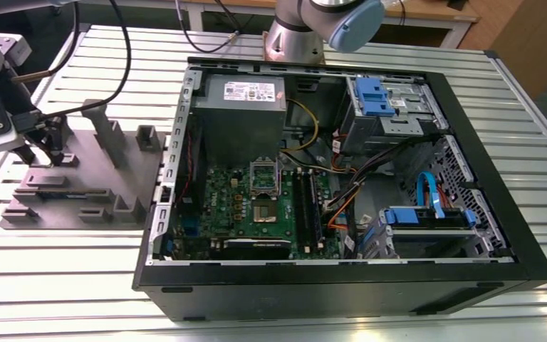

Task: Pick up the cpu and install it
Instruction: 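Pick up the cpu and move it towards the insertion slot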

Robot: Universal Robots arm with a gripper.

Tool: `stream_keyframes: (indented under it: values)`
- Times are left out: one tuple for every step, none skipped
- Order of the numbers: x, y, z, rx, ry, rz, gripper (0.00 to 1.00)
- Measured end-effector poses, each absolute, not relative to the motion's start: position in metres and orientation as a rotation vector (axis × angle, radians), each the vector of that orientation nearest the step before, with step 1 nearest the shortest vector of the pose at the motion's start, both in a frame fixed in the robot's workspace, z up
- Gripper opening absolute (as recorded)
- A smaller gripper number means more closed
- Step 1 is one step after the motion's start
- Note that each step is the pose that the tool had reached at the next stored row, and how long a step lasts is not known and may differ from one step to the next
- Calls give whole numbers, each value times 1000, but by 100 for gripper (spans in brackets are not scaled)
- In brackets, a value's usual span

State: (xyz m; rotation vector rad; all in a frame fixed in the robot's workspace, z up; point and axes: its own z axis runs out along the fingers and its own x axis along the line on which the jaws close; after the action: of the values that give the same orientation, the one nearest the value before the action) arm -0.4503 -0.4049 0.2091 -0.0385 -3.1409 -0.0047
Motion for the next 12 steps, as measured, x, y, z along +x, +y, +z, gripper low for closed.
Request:
stream_keyframes:
  values:
    - [-450,-405,209,-38,-3141,-5,47]
    - [-450,-405,210,-38,-3141,-5,47]
    - [-450,-405,210,-38,-3141,-5,47]
    - [-450,-405,210,-38,-3141,-5,47]
    - [-450,-405,210,-38,-3141,-5,47]
    - [-450,-405,210,-38,-3141,-5,47]
    - [-450,-405,210,-38,-3141,-5,47]
    - [-450,-405,210,-38,-3141,-5,47]
    - [-450,-405,210,-38,-3141,-5,47]
    - [-450,-405,210,-38,-3141,-5,47]
    - [-450,-405,210,-38,-3141,-5,47]
    - [-450,-405,211,-38,-3141,-5,47]
